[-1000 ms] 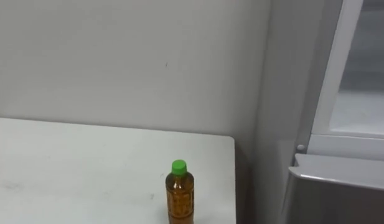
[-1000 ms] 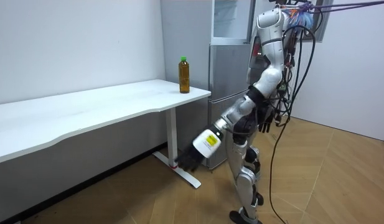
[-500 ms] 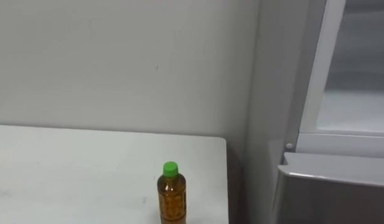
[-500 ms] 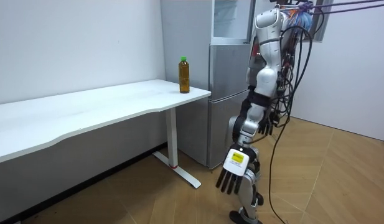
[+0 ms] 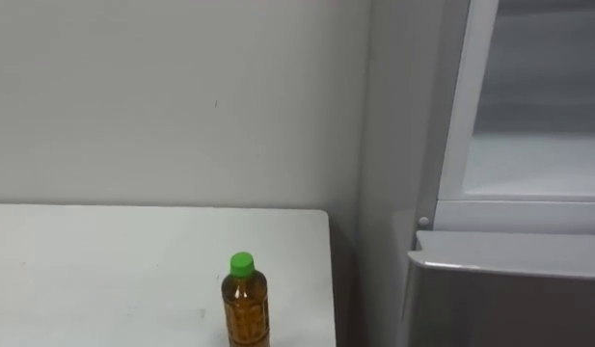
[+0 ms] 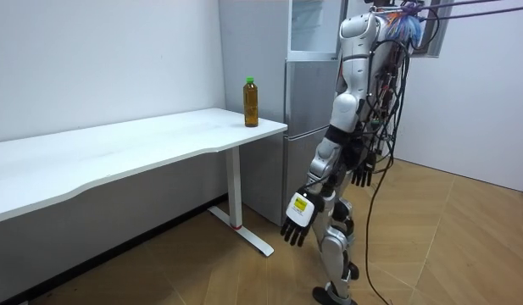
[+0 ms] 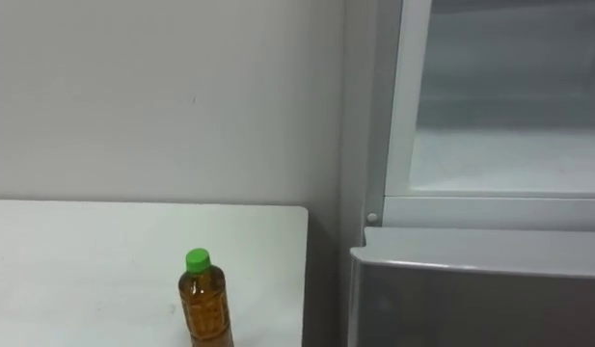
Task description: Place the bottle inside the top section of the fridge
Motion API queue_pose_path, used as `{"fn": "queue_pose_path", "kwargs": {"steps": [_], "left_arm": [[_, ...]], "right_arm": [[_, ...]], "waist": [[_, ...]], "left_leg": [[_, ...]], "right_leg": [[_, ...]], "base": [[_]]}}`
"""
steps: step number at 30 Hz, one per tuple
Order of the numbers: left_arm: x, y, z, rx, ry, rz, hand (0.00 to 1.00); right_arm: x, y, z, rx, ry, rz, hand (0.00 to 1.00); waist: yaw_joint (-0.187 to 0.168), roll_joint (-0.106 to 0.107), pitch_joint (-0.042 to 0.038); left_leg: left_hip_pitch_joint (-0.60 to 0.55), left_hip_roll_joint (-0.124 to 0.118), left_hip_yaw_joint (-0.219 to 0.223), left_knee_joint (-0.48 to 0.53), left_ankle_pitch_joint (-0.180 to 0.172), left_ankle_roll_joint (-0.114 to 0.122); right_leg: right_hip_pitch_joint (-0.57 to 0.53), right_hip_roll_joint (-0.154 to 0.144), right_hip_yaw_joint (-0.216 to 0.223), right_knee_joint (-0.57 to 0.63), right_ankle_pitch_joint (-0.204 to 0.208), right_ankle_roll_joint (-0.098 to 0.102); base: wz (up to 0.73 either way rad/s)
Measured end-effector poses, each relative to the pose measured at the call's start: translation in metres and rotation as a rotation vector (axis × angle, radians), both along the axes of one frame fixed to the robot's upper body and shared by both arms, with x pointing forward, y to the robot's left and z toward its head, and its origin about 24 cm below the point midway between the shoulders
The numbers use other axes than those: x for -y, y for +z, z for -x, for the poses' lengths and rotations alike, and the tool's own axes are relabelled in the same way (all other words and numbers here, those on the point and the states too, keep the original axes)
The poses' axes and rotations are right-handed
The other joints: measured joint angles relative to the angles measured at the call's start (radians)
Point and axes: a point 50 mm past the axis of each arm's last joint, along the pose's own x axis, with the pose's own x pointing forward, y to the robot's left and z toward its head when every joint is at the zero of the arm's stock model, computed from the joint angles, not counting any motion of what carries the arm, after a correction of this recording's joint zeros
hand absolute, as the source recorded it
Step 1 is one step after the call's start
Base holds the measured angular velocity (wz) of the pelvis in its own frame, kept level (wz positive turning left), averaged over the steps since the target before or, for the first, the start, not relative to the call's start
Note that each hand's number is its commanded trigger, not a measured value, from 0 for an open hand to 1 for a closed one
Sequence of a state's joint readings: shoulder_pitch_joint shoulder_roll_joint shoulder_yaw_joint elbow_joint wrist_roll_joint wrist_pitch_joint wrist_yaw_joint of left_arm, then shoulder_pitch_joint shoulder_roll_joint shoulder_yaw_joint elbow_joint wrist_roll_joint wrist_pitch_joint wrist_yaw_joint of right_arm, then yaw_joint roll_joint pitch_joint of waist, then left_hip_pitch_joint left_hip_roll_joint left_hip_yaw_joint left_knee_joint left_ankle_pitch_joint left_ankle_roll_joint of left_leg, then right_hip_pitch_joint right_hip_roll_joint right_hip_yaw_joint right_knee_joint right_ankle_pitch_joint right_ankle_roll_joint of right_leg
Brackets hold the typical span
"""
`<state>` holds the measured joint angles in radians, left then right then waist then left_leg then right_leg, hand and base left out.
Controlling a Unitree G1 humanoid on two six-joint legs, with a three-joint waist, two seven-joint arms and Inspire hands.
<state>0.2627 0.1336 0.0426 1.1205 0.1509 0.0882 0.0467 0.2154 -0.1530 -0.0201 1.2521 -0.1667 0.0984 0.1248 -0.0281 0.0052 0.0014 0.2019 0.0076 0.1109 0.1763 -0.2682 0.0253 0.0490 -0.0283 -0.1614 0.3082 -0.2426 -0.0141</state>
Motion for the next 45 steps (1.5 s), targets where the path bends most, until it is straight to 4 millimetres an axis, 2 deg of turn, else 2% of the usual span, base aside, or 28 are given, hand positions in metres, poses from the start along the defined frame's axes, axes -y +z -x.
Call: {"fn": "queue_pose_path", "kwargs": {"steps": [11,23,28,29,31,33,34,35,36,37,38,39,42,43,45], "left_arm": [[0.0,0.0,0.01,-0.045,0.011,0.012,0.0],[0.003,-0.001,0.015,-0.068,-0.001,0.023,0.0],[0.004,-0.001,0.011,-0.063,-0.045,0.028,0.0],[0.004,-0.001,0.009,-0.059,-0.053,0.027,0.0],[0.004,-0.001,0.006,-0.047,-0.064,0.025,0.0],[0.002,0.0,-0.001,-0.022,-0.086,0.018,0.0],[0.0,0.001,-0.004,-0.006,-0.095,0.01,0.0],[-0.003,0.002,-0.008,0.003,-0.111,0.002,0.0],[-0.004,0.002,-0.01,0.012,-0.115,-0.001,0.0],[-0.005,0.003,-0.014,0.029,-0.121,-0.004,0.0],[-0.006,0.003,-0.016,0.037,-0.121,-0.004,0.0],[-0.006,0.003,-0.018,0.053,-0.124,-0.002,0.0],[-0.011,0.006,-0.02,0.068,-0.136,0.0,0.0],[-0.011,0.006,-0.017,0.063,-0.137,0.003,0.0],[-0.012,0.006,-0.015,0.062,-0.138,0.008,0.0]], "right_arm": [[-0.002,-0.001,-0.006,0.001,-0.04,-0.015,0.0],[-0.003,-0.001,-0.011,0.03,-0.065,-0.014,0.0],[0.0,0.002,-0.026,0.1,-0.028,-0.005,0.0],[0.001,0.004,-0.031,0.129,-0.013,0.002,0.0],[0.011,0.011,-0.04,0.188,0.016,0.035,0.0],[0.02,0.02,-0.058,0.265,0.077,0.066,0.0],[0.022,0.029,-0.077,0.356,0.098,0.068,0.0],[0.019,0.038,-0.098,0.472,0.097,0.045,0.0],[0.016,0.043,-0.109,0.533,0.091,0.024,0.0],[0.009,0.052,-0.126,0.645,0.08,-0.031,0.0],[0.004,0.057,-0.133,0.692,0.07,-0.064,0.0],[-0.006,0.068,-0.148,0.787,0.057,-0.131,0.0],[-0.019,0.078,-0.148,0.829,0.039,-0.233,0.0],[-0.025,0.085,-0.155,0.869,0.063,-0.263,0.0],[-0.027,0.086,-0.155,0.869,0.063,-0.276,0.0]], "waist": [[0.003,-0.006,0.0],[0.007,-0.009,-0.0001],[0.01,-0.009,-0.0001],[0.01,-0.012,-0.0011],[0.016,-0.011,0.0052],[0.019,-0.008,0.0075],[0.018,-0.01,0.0103],[0.019,-0.009,0.0118],[0.019,-0.008,0.0118],[0.019,-0.013,0.0083],[0.02,-0.014,0.0071],[0.027,-0.015,0.0056],[0.036,-0.023,0.0003],[0.033,-0.024,0.002],[0.033,-0.025,0.0037]], "left_leg": [[0.002,0.001,0.001,0.002,-0.006,0.002],[-0.001,-0.001,0.005,0.002,-0.008,0.004],[-0.017,0.001,0.027,0.008,-0.01,0.004],[-0.021,0.0,0.034,0.012,-0.01,0.004],[-0.022,-0.001,0.053,0.013,-0.01,0.004],[-0.025,0.001,0.066,0.013,-0.01,0.004],[-0.027,0.003,0.067,0.014,-0.01,0.004],[-0.027,0.005,0.066,0.015,-0.01,0.004],[-0.026,0.006,0.066,0.015,-0.011,0.003],[-0.024,0.008,0.065,0.019,-0.013,-0.001],[-0.025,0.012,0.064,0.023,-0.014,-0.003],[-0.03,0.015,0.064,0.028,-0.017,-0.007],[-0.048,0.018,0.053,0.04,-0.019,-0.01],[-0.058,0.019,0.054,0.053,-0.02,-0.012],[-0.068,0.019,0.054,0.061,-0.02,-0.012]], "right_leg": [[-0.003,0.012,0.013,0.008,0.001,0.001],[-0.016,0.012,0.024,0.02,-0.001,0.002],[-0.038,0.01,0.032,0.034,-0.002,0.0],[-0.048,0.008,0.037,0.042,-0.003,0.0],[-0.061,0.003,0.046,0.056,-0.007,0.0],[-0.07,0.003,0.053,0.058,-0.006,-0.001],[-0.072,0.005,0.055,0.057,-0.004,-0.003],[-0.07,0.012,0.054,0.056,-0.003,-0.005],[-0.068,0.014,0.052,0.053,-0.003,-0.006],[-0.066,0.016,0.049,0.052,-0.002,-0.008],[-0.066,0.018,0.048,0.051,-0.001,-0.009],[-0.065,0.018,0.046,0.045,0.001,-0.013],[-0.069,0.021,0.035,0.033,0.006,-0.018],[-0.074,0.022,0.037,0.033,0.007,-0.02],[-0.079,0.021,0.035,0.032,0.008,-0.02]], "base": [[-0.01],[-0.02],[-0.09],[-0.13],[-0.2],[-0.21],[-0.07],[0.0],[0.06],[0.05],[0.04],[0.05],[0.07],[-0.08],[-0.02]]}}
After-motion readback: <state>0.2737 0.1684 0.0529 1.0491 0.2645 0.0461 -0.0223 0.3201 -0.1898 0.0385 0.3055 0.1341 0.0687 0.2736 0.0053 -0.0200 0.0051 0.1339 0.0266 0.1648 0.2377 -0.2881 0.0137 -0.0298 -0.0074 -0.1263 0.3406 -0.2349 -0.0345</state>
